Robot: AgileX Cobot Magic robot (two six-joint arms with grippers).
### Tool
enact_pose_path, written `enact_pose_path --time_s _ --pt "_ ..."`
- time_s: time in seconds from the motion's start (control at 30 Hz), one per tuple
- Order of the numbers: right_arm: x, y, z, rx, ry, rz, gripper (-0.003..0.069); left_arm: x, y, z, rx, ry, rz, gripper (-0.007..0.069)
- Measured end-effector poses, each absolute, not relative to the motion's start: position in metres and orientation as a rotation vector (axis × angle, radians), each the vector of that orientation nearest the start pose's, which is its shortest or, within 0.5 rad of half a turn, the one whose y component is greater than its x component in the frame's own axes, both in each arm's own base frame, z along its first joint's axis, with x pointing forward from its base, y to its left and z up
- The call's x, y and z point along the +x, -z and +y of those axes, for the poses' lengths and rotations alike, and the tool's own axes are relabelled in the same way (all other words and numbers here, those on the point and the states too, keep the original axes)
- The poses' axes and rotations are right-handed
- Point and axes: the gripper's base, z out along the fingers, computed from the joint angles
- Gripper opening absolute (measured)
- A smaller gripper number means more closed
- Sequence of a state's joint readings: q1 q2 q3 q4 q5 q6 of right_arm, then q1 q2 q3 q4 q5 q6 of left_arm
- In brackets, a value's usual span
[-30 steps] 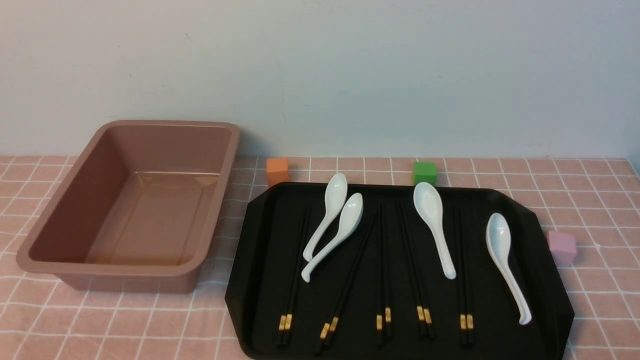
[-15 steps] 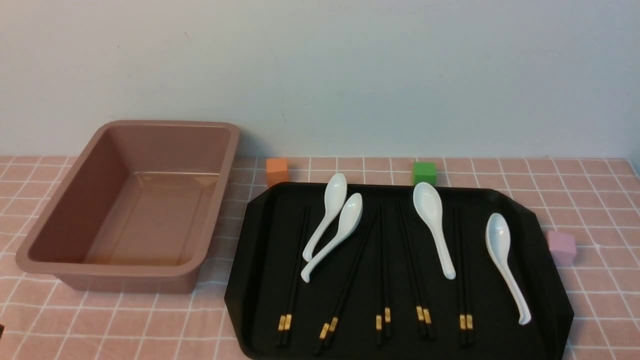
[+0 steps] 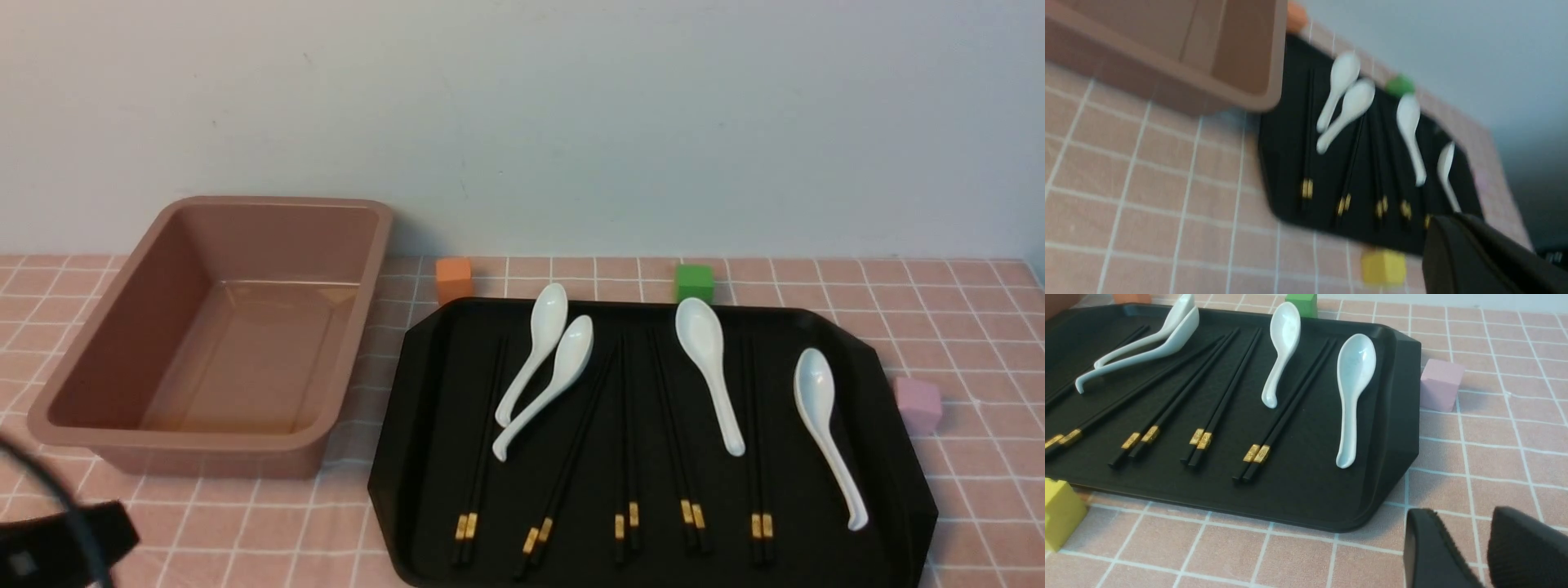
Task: On pink tablecloth take chopsticks from black tray and put them in box.
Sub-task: 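Reach over to the black tray and grasp a pair of chopsticks with the left gripper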
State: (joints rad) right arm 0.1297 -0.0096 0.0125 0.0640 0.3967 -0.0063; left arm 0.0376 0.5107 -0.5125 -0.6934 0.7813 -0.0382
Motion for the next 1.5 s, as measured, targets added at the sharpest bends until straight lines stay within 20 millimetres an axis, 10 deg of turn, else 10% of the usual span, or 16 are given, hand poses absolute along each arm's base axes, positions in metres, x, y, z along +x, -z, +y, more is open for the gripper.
enact_pose_path --time_s 0.4,0.73,1.03,1.5 --pt "0.051 -0.174 0.009 -0.090 -0.148 1.883 0.0240 0.208 -0.285 -0.119 0.185 0.598 2.700 -0.0013" --pt "0.051 -0.174 0.009 -0.090 -0.148 1.883 0.0240 0.242 -0.247 -0.218 0.367 0.422 2.836 -0.0013" --pt "0.051 -0.174 0.009 -0.090 -0.148 1.883 0.0240 0.286 -0.210 -0.219 0.277 0.312 2.906 0.0010" --pt "0.051 -0.174 0.009 -0.090 -0.148 1.883 0.0240 0.310 -0.160 -0.222 0.215 0.239 2.955 0.0328"
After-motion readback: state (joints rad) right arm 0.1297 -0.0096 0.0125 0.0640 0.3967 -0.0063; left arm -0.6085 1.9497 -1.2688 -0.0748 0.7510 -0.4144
